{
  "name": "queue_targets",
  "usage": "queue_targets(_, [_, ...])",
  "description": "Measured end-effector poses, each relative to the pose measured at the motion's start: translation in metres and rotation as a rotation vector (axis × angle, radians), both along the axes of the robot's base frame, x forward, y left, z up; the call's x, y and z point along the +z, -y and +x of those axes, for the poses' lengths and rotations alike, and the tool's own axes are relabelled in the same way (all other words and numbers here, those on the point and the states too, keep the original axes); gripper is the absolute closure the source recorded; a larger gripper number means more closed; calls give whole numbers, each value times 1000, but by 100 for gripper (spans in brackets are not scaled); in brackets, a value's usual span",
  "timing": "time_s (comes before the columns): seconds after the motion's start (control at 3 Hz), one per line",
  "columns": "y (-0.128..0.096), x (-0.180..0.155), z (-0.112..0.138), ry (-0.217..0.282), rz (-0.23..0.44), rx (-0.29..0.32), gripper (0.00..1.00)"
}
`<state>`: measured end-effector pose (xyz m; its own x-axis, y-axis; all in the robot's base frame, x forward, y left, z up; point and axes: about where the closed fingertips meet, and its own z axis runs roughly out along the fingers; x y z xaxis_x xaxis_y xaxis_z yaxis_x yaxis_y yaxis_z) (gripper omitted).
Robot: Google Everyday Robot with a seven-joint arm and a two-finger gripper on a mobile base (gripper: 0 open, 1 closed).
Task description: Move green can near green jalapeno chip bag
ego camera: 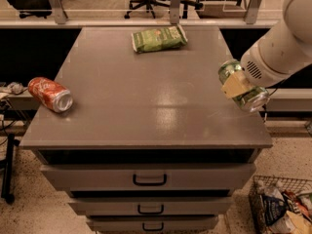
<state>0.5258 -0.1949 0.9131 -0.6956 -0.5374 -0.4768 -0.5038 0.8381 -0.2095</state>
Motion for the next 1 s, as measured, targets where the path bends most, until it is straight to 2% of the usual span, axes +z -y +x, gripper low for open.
queue_targets(0.33, [-1, 0, 0, 6, -27, 44, 100])
queue_targets(0.67, [-1, 0, 0, 6, -27, 44, 100])
queue_targets(1.0, [-2, 2, 11, 45, -19, 37, 100])
